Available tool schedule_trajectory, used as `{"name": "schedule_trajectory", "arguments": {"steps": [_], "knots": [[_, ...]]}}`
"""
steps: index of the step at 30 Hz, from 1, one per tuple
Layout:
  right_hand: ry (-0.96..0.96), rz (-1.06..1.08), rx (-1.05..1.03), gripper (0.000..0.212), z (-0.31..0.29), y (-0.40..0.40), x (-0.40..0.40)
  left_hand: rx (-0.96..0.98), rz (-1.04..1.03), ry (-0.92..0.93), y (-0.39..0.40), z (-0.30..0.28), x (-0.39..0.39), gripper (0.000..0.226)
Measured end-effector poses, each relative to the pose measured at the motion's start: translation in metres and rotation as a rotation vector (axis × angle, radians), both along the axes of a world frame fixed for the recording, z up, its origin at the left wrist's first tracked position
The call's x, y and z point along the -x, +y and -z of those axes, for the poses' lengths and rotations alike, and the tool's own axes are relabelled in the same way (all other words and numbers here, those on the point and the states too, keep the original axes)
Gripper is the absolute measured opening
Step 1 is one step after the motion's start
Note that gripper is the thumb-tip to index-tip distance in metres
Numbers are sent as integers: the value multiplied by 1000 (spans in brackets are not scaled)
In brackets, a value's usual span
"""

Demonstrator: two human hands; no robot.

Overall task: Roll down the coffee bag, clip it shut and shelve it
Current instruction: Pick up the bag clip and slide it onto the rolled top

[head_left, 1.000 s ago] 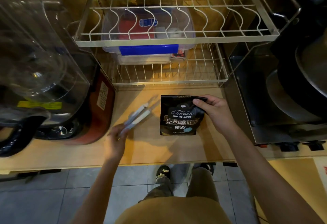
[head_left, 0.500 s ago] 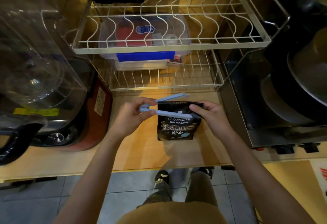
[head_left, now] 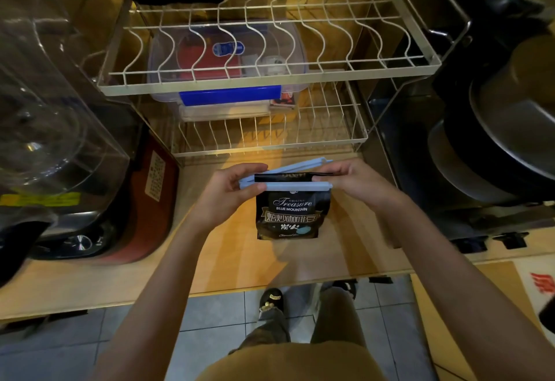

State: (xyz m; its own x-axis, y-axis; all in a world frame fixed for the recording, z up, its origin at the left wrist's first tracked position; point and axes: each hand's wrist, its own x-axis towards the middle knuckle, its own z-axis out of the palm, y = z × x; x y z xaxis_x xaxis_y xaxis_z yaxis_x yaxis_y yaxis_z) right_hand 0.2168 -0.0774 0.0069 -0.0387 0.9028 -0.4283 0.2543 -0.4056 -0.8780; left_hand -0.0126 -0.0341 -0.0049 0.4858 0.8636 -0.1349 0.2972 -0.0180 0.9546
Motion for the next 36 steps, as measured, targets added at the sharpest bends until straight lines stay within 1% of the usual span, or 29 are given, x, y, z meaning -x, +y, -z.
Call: {"name": "schedule_trajectory", "arguments": {"steps": [3,5,7,9,11,13,17,19,21,23,25,27,29,32,36], "knots": [[-45,-42,55,20,-5,6,-5,-37,35,60,4,-1,2,37],[-42,-34,110,18,-6,7,-7,-56,56,92,7,-4,3,37],[-65,-31,116,16,-8,7,-5,-65,68,106,8,-6,2,37],[-100,-37,81,17,-9,5,-1,-76,83,120,7,-7,-2,37],[-115,-19,28,22,-7,3,2,-79,87,127,5,-7,-7,35],[-128,16,-38,25,-2,1,3,-53,54,99,2,-6,-11,32],[-169,49,-168,18,5,-4,8,-10,-29,42,-3,-3,-16,27],[-142,29,-193,17,4,-9,7,-11,-49,33,-5,-3,-16,25],[-112,-45,-191,24,4,-15,3,-14,-58,27,-5,-4,-17,23],[-73,-69,-224,37,5,-19,-1,-13,-60,18,-4,-4,-17,22],[30,43,-241,51,8,-23,-2,-8,-61,10,-4,-4,-18,22],[94,151,-254,58,10,-26,-1,-5,-66,-6,-4,-4,-17,21],[112,182,-239,55,13,-28,-2,-22,-63,-9,-5,-4,-18,23],[132,168,-208,43,14,-28,-3,-45,-58,-10,-6,-4,-18,24],[106,179,-245,35,17,-28,-4,-90,34,72,-1,-6,-13,31]]}}
